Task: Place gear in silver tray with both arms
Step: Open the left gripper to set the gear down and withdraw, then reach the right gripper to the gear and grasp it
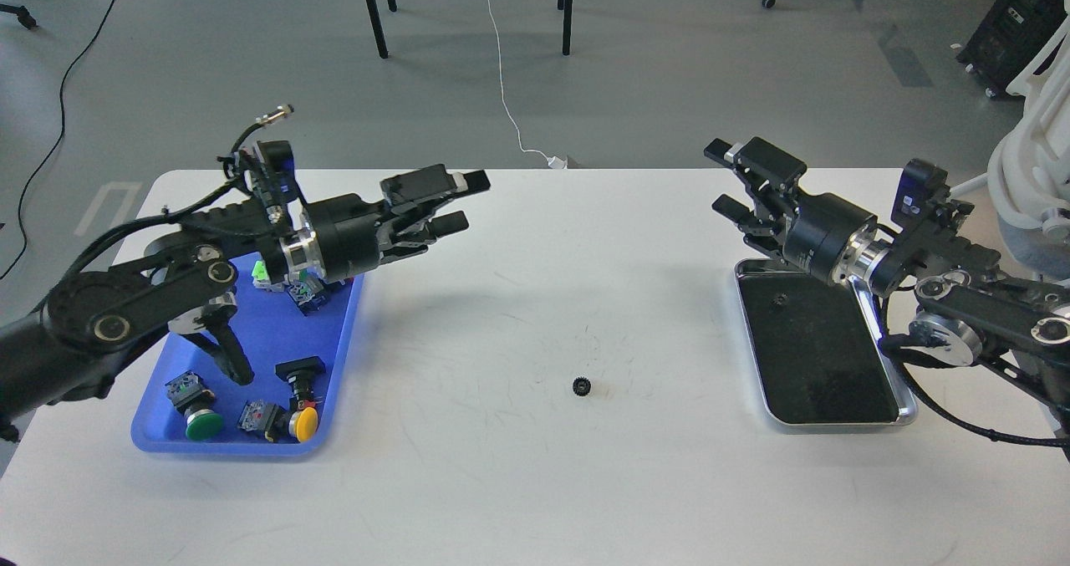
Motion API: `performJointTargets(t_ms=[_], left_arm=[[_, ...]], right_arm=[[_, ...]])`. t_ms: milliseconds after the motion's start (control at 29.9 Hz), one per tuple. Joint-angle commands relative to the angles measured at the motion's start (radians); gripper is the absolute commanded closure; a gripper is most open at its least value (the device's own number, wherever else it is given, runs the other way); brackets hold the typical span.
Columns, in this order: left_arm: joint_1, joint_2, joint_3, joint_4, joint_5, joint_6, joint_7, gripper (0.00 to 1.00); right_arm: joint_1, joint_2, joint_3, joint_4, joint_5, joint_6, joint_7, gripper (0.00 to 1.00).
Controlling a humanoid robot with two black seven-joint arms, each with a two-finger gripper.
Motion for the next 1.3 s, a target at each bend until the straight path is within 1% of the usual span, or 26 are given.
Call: performJointTargets(t_ms=[0, 67, 134, 267, 368, 501, 702, 869, 1003, 1036, 1070, 1136, 1170, 1270], left_arm=[[0.22, 0.015, -0.266, -0.049, -0.069, -0.002, 0.0, 0.02], [0.329, 0.003, -0.397, -0.073, -0.072, -0.004, 0.0, 0.02], [0.409, -0.001, -0.475, -0.084, -0.072, -0.002, 0.0, 0.02], [0.507, -0.02, -0.557, -0.084, -0.075, 0.01, 0.0, 0.02], [0.546, -0.02, -0.597, -0.084, -0.077, 0.006, 0.0, 0.02], [0.567, -0.018, -0.631, -0.086, -0.077, -0.002, 0.0, 0.02], [0.574, -0.02, -0.635, -0.087, -0.077, 0.001, 0.0, 0.02], [0.58, -0.023, -0.635, -0.087, -0.075, 0.004, 0.0, 0.02], [0.58, -0.031, -0.635, -0.087, -0.075, 0.004, 0.0, 0.02], [0.58, -0.034, -0.635, -0.087, -0.075, 0.003, 0.0, 0.02], [0.58, -0.034, -0.635, -0.087, -0.075, 0.004, 0.0, 0.02], [0.58, -0.034, -0.635, -0.087, -0.075, 0.004, 0.0, 0.02], [0.578, -0.034, -0.637, -0.087, -0.075, 0.006, 0.0, 0.02], [0.577, -0.034, -0.637, -0.087, -0.075, 0.006, 0.0, 0.02]], right_arm=[[0.058, 0.001, -0.076, 0.028, -0.212, 0.0, 0.0, 0.03], [0.137, 0.01, -0.158, 0.028, -0.281, 0.0, 0.0, 0.03], [0.228, 0.042, -0.259, 0.028, -0.311, 0.0, 0.0, 0.03], [0.402, 0.133, -0.474, 0.045, -0.335, 0.0, 0.0, 0.03], [0.488, 0.221, -0.591, 0.04, -0.439, 0.0, 0.0, 0.03], [0.542, 0.336, -0.683, 0.032, -0.553, -0.002, 0.0, 0.03], [0.554, 0.511, -0.763, -0.076, -0.562, -0.005, 0.0, 0.03], [0.548, 0.584, -0.823, -0.121, -0.564, -0.012, 0.0, 0.05], [0.547, 0.613, -0.841, -0.13, -0.564, -0.014, 0.0, 0.1], [0.547, 0.621, -0.849, -0.132, -0.564, -0.014, 0.0, 0.13], [0.547, 0.628, -0.857, -0.135, -0.564, -0.014, 0.0, 0.16], [0.547, 0.637, -0.872, -0.147, -0.564, -0.016, 0.0, 0.27], [0.545, 0.644, -0.88, -0.155, -0.564, -0.017, 0.0, 0.29], [0.543, 0.656, -0.895, -0.166, -0.564, -0.019, 0.0, 0.3]])
